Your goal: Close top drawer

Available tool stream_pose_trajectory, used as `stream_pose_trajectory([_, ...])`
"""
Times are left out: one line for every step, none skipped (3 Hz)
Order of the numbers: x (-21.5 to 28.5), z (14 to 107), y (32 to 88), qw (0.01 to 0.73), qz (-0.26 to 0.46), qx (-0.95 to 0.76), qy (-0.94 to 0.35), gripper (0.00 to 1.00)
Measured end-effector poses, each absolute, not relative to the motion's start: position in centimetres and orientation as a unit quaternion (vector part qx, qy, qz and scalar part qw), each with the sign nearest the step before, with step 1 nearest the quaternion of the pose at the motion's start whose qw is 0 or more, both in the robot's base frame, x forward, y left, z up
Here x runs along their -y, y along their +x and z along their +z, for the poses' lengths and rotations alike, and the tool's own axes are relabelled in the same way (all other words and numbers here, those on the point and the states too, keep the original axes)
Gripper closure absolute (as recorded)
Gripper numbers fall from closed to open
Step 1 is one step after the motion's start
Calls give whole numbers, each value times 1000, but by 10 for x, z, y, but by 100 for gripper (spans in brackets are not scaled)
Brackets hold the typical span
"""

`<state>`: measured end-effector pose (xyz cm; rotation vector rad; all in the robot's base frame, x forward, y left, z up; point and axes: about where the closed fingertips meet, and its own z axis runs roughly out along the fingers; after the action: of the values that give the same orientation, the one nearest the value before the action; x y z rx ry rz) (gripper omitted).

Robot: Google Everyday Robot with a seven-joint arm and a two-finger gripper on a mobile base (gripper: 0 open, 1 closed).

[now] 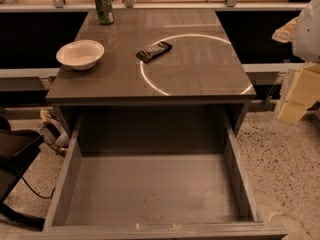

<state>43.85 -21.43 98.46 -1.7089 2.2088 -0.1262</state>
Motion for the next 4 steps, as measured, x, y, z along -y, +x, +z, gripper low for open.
stream_pose_trajectory([214, 985, 439, 173, -45, -778, -602, 0])
stream_pose_trajectory([223, 969, 425, 155, -59, -781, -602, 0])
stream_pose_trajectory([243, 943, 390, 138, -74, -785, -600, 0])
stream_pose_trajectory([261, 906, 351, 118, -80, -786, -601, 0])
